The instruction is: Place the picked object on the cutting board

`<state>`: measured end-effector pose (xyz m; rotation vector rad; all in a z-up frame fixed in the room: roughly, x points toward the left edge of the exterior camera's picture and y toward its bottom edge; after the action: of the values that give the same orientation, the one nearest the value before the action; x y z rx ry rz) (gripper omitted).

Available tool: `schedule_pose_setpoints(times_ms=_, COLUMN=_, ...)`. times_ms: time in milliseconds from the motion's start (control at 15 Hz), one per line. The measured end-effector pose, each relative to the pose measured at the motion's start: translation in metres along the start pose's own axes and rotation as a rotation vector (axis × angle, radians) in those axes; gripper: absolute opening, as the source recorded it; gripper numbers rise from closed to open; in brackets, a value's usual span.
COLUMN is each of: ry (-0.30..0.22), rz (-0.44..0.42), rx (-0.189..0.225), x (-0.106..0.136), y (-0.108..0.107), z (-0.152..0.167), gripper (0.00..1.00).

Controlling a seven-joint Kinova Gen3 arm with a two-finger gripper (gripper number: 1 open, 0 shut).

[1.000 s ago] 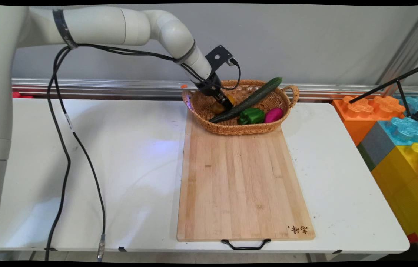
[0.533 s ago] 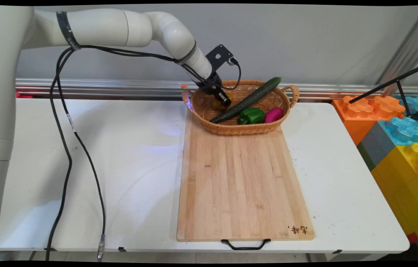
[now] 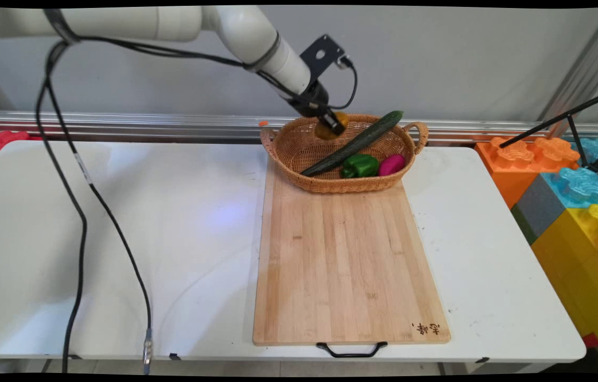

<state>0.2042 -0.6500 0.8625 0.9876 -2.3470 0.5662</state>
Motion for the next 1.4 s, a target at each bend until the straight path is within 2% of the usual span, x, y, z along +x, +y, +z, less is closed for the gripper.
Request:
schedule_pose_setpoints(times_ms=200, ry=0.033, rz=0.028, rx=-0.043, x=0.012, y=0.026, z=-0.031, gripper=0.0)
schedule_pose_setpoints(times_ms=400, ry=0.043, rz=0.072, rx=-0.14, x=0.016, y=0.064, z=-0.063, gripper=0.0)
schedule_pose_setpoints(times_ms=600, ry=0.023, rz=0.104, rx=-0.215, x=0.008, y=0.091, z=-0.08, gripper=0.0)
schedule_pose_setpoints(times_ms=800, ry=-0.015, rz=0.134, rx=-0.289, x=-0.012, y=0.123, z=-0.088, gripper=0.0)
schedule_pose_setpoints(times_ms=1133, ry=-0.029, rz=0.152, rx=-0.327, x=-0.036, y=0.149, z=-0.075, gripper=0.0)
schedule_pose_setpoints(times_ms=1400, ry=-0.03, rz=0.164, rx=-0.325, x=-0.055, y=0.161, z=-0.046, gripper=0.0)
